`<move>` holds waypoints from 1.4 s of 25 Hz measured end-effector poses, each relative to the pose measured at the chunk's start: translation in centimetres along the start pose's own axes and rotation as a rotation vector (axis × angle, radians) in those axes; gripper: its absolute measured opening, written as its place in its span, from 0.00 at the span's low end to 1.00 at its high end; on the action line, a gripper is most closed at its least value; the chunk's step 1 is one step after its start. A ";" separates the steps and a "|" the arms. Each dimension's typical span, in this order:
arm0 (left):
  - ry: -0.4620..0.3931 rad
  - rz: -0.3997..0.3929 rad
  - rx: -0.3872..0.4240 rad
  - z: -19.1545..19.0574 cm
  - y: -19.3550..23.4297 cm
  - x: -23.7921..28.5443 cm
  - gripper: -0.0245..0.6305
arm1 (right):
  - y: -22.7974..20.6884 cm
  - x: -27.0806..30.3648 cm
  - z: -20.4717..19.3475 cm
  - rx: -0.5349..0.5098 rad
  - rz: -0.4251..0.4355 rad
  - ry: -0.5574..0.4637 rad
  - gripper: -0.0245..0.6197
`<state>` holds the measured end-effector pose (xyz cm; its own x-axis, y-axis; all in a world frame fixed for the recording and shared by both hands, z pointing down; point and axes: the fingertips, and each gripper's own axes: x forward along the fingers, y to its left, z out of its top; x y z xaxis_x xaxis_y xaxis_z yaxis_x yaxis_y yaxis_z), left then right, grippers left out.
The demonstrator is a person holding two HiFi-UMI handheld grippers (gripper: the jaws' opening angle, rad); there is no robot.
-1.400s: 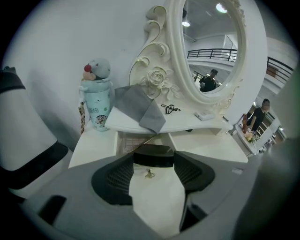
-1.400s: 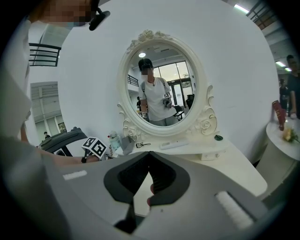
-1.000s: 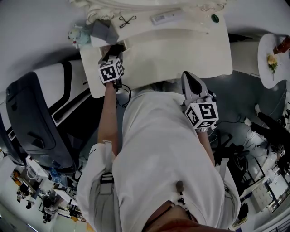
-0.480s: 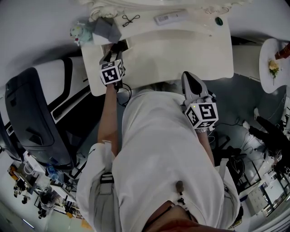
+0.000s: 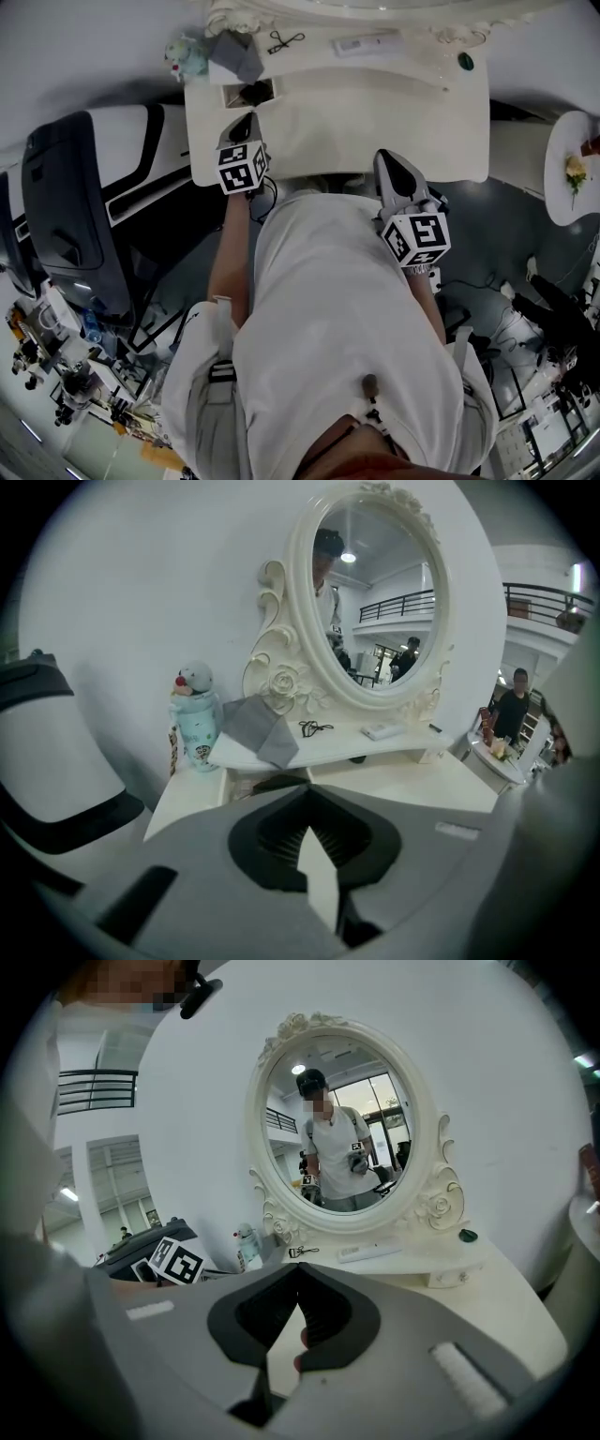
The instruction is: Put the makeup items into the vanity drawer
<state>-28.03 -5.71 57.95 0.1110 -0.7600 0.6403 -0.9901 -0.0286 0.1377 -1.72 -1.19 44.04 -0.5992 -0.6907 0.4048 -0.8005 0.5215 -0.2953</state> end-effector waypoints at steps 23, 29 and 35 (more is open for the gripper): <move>-0.406 -0.287 -0.059 5.3 -26.6 -16.4 0.04 | -3.7 -6.5 1.1 -0.116 0.266 -0.031 0.05; -0.492 -0.302 -0.009 5.5 -30.3 -17.6 0.04 | -4.9 -8.6 2.4 -0.157 0.276 -0.099 0.05; -0.492 -0.291 -0.059 4.7 -31.3 -16.8 0.04 | -5.8 -9.7 2.3 -0.203 0.285 -0.109 0.05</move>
<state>0.68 4.91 39.39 0.3108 -0.9395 0.1443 -0.9168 -0.2562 0.3065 8.75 1.29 39.83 -0.8042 -0.5469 0.2329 -0.5900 0.7821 -0.2005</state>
